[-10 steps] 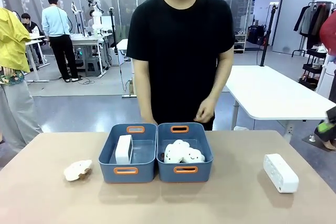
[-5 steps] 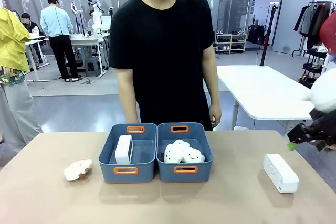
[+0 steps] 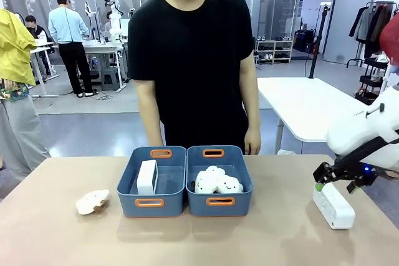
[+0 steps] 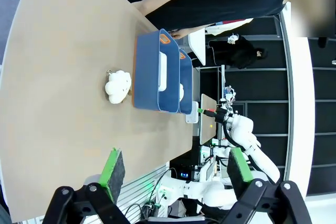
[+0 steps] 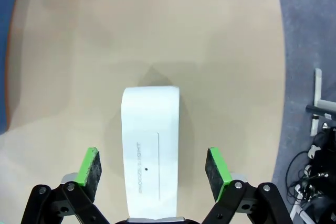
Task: Sort the digital clocks into the basket.
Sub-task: Pick up the Digital clock from the table and place it into the empty Plastic storage basket.
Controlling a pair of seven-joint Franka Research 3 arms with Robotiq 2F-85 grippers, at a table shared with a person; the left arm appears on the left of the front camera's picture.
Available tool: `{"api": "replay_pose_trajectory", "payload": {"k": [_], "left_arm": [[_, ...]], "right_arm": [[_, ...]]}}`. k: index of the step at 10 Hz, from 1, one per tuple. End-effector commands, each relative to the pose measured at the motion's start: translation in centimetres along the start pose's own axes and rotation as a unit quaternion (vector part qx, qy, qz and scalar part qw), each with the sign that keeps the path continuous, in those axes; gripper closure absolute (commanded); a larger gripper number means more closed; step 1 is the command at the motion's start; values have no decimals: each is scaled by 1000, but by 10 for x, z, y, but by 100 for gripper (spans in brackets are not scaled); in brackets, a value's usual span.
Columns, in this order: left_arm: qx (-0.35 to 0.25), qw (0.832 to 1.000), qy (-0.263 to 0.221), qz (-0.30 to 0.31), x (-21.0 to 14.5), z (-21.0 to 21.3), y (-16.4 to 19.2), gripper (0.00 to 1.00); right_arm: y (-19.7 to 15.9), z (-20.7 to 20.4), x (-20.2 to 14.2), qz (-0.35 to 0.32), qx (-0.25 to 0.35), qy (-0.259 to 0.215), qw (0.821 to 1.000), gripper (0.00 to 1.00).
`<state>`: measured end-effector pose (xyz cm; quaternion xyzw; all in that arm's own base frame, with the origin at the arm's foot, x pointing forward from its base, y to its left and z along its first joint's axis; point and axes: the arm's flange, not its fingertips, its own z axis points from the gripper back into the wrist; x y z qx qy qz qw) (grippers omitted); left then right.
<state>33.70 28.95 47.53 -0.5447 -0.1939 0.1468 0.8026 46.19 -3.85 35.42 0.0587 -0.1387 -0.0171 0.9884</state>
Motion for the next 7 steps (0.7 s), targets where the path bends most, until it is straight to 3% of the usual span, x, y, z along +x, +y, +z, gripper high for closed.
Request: {"api": "replay_pose_trajectory", "payload": {"k": [1,3,4,5,7], "left_arm": [[-7,1000,0,3,-2,0,-3,0],[-7,1000,0,3,-2,0,-3,0],[-7,1000,0,3,-2,0,-3,0],[-7,1000,0,3,-2,0,-3,0],[-7,1000,0,3,-2,0,-3,0]], "right_arm": [[0,-25,7,-13,-35,17,999,0],[-1,-46,1,-35,-50,49,997,0],[6,-50,-1,-29,-36,63,997,22],[13,-50,-3,-14,-28,73,997,58],[14,-54,-7,-14,-40,84,996,100]]}}
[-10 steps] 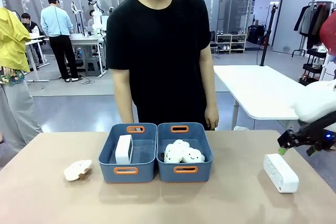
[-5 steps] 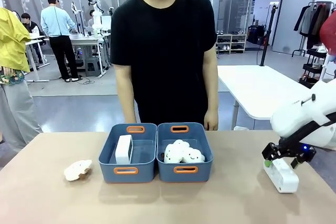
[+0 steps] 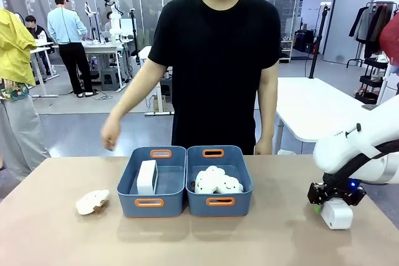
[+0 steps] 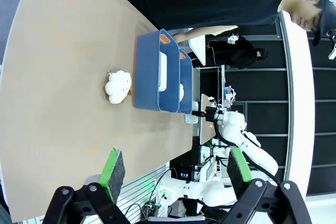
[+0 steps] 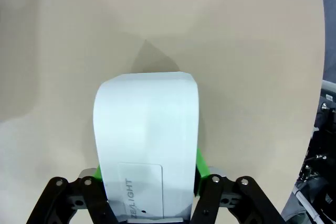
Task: Sort the digital clocks into the basket.
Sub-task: Pick up the Digital clock from the table and place it into the empty Plastic storage basket.
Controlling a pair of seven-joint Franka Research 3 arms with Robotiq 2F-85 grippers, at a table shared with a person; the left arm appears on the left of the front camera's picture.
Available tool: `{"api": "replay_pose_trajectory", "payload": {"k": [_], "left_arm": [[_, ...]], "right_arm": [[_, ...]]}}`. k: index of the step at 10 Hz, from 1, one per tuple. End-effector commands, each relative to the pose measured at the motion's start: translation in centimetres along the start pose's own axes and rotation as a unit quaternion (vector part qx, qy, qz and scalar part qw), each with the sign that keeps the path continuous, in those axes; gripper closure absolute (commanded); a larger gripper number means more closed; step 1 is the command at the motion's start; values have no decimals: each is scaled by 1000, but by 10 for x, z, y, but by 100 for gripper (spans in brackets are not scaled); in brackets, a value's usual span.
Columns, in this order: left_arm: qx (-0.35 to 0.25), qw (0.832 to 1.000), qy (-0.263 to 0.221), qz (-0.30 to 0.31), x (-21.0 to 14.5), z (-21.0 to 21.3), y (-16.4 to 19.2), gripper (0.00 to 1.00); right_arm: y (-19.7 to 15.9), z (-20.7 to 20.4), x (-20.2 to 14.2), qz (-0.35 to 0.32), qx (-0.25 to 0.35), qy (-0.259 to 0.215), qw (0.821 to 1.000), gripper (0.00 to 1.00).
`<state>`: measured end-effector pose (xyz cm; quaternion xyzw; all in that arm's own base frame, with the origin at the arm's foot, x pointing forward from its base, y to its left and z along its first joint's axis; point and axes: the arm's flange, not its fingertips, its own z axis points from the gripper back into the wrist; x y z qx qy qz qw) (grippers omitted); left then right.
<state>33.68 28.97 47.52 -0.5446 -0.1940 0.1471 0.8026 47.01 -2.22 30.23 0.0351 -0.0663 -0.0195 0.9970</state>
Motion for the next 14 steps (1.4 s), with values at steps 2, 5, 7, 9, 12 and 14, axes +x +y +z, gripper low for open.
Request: {"api": "replay_pose_trajectory", "payload": {"k": [2,5,7,9,12,14], "left_arm": [[-7,1000,0,3,-2,0,-3,0],[-7,1000,0,3,-2,0,-3,0],[-7,1000,0,3,-2,0,-3,0],[-7,1000,0,3,-2,0,-3,0],[-7,1000,0,3,-2,0,-3,0],[-7,1000,0,3,-2,0,-3,0]], "right_arm": [[6,13,1,-24,6,-2,1000,100],[23,87,3,-61,161,-54,984,100],[80,174,11,-21,330,-67,941,100],[130,210,15,25,391,-72,917,100],[116,213,16,4,463,-45,885,100],[52,245,-11,-20,494,-94,864,100]]}}
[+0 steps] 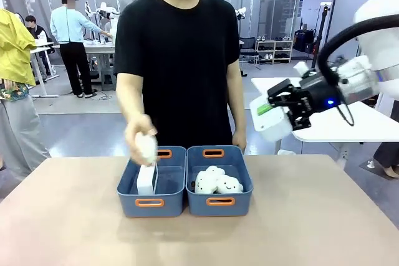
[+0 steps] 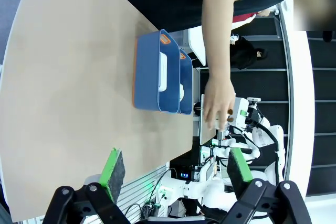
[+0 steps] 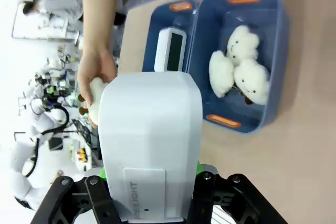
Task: Sort the digital clocks into the basket.
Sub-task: Pick up the Digital clock from the table and place it into the empty Plastic storage basket.
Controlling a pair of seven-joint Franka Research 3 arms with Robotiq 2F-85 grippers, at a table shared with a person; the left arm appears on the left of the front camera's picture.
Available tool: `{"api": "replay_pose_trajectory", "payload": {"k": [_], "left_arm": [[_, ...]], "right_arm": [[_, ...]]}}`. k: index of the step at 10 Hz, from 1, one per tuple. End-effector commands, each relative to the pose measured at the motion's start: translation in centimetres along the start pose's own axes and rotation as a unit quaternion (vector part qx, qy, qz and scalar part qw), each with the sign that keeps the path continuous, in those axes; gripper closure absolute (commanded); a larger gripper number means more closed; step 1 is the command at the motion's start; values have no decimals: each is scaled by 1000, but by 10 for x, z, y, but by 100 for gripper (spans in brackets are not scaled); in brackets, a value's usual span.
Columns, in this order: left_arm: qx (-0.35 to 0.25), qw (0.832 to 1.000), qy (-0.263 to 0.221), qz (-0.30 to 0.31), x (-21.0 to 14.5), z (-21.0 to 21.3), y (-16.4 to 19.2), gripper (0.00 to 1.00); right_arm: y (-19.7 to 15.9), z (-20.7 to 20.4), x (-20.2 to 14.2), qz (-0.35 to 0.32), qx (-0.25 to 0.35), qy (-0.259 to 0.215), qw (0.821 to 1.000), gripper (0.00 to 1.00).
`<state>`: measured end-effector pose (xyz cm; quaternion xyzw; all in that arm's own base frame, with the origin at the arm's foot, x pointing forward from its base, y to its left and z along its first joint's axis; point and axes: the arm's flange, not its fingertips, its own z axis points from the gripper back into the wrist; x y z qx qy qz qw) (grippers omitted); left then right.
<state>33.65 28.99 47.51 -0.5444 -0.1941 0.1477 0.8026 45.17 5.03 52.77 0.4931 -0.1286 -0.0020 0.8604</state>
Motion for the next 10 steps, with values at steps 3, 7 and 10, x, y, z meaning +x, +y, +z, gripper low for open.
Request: {"api": "replay_pose_trajectory", "payload": {"k": [3,7,10], "left_arm": [[-8,1000,1,2,-2,0,-3,0],[-8,1000,1,2,-2,0,-3,0],[-8,1000,1,2,-2,0,-3,0]], "right_arm": [[-63,226,-113,-5,187,-162,969,100],[-106,283,-147,16,193,-225,955,100],[-95,252,-140,-14,184,-176,967,100]]}}
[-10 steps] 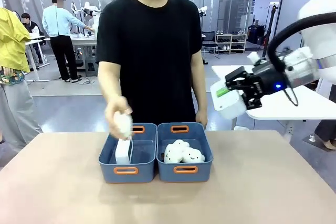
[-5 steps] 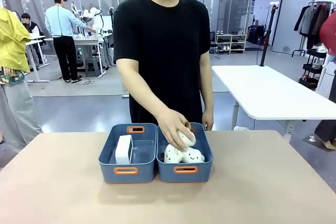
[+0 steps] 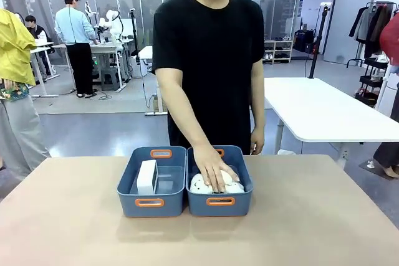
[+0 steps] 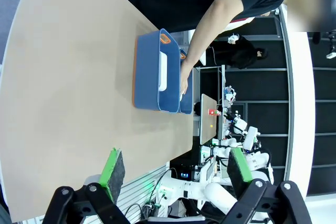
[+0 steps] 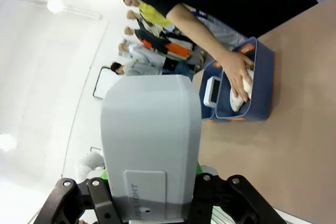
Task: Sort the digital clocks into the basket.
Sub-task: Pick up the Digital clock from the table and place it into the empty Plastic storage basket.
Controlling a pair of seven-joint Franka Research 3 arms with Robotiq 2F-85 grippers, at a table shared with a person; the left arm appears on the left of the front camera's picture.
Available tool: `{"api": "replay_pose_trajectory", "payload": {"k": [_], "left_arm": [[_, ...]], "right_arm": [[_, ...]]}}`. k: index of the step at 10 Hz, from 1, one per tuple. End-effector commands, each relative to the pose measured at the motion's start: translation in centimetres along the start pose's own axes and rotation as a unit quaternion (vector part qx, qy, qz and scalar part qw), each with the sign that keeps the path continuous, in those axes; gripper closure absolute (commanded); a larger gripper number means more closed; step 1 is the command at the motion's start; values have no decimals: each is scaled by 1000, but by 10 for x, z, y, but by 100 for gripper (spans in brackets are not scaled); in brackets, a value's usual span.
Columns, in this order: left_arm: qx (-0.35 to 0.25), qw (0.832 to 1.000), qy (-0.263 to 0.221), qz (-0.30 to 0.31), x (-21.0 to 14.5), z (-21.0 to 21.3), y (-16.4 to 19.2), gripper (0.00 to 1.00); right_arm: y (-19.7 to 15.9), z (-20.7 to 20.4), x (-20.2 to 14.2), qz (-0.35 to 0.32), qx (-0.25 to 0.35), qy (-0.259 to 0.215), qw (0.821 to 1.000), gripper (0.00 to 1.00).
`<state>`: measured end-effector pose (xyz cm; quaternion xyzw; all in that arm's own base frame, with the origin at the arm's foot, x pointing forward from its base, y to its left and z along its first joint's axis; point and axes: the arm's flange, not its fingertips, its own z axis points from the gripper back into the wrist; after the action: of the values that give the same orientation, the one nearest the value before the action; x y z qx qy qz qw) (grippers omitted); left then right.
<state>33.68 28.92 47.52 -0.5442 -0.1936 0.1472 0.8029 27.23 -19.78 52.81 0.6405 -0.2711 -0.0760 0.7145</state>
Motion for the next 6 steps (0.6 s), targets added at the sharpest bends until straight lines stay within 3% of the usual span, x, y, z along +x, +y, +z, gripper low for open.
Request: {"api": "replay_pose_trajectory", "payload": {"k": [1,3,6], "left_arm": [[-8,1000,0,2,-2,0,-3,0],[-8,1000,0,2,-2,0,-3,0],[-8,1000,0,2,-2,0,-3,0]], "right_arm": [[9,-12,18,26,-20,1,999,100],[9,-23,6,-4,-32,17,999,100],[8,-43,11,3,-46,34,998,100]]}}
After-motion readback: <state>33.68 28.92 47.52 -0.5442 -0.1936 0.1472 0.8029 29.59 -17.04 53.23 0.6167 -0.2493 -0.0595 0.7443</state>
